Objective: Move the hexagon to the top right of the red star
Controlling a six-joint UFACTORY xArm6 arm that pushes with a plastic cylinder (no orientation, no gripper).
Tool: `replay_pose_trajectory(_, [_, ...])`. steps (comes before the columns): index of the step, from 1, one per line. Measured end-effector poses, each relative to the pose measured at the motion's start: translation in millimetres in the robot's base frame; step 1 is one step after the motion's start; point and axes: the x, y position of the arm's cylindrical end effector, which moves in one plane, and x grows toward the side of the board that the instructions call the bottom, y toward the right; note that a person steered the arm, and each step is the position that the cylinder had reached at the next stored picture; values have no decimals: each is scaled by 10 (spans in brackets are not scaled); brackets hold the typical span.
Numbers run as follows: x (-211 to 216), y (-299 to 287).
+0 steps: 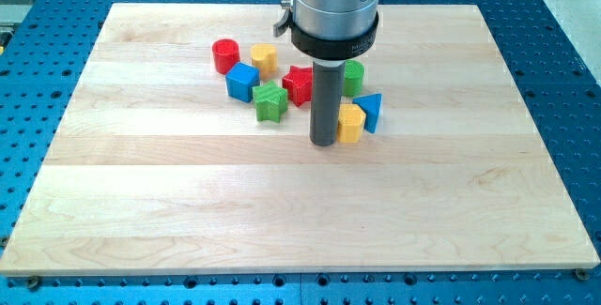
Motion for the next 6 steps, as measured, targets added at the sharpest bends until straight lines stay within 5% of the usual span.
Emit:
replay_pose_trajectory(1, [547,26])
replay_pose_trajectory(2, [514,253])
replay_pose_trajectory(4, [-735,330])
replay_pose_trajectory(6, [-830,326])
